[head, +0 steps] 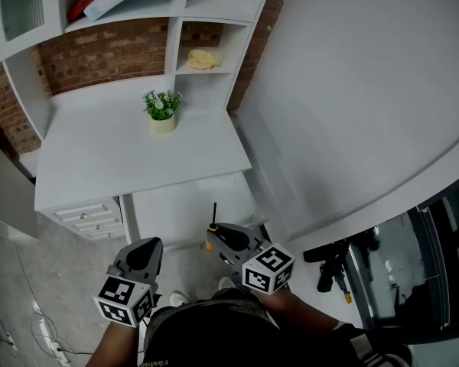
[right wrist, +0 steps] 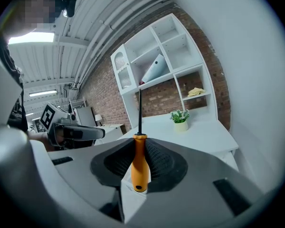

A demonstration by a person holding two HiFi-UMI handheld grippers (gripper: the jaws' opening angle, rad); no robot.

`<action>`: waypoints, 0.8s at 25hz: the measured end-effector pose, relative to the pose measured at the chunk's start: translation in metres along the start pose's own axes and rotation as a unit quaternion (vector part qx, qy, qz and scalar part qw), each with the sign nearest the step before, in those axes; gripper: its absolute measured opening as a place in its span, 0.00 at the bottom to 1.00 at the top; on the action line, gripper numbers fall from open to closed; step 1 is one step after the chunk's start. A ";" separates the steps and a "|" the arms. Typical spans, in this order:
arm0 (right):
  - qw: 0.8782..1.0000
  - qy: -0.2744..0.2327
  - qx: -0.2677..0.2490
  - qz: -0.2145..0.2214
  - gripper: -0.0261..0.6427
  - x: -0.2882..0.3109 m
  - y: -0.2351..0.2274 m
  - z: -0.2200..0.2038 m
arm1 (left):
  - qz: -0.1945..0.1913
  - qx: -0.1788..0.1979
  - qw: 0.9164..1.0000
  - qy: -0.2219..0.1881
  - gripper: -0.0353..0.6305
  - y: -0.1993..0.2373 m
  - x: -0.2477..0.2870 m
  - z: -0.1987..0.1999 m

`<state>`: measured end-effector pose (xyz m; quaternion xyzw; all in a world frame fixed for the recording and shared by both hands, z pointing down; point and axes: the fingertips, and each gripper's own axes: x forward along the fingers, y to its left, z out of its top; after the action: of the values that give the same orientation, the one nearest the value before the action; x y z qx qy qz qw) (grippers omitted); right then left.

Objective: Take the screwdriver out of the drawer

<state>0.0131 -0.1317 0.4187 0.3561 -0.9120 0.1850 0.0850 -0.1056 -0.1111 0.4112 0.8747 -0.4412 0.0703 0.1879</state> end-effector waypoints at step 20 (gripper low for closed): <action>1.000 0.001 -0.006 0.026 0.15 -0.039 -0.031 0.007 | 0.024 0.001 1.000 -0.012 0.08 -0.046 0.026 0.005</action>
<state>0.0624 -0.1311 0.4094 0.3314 -0.9221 0.1817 0.0833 -0.0532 -0.1074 0.4019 0.8650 -0.4640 0.0642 0.1798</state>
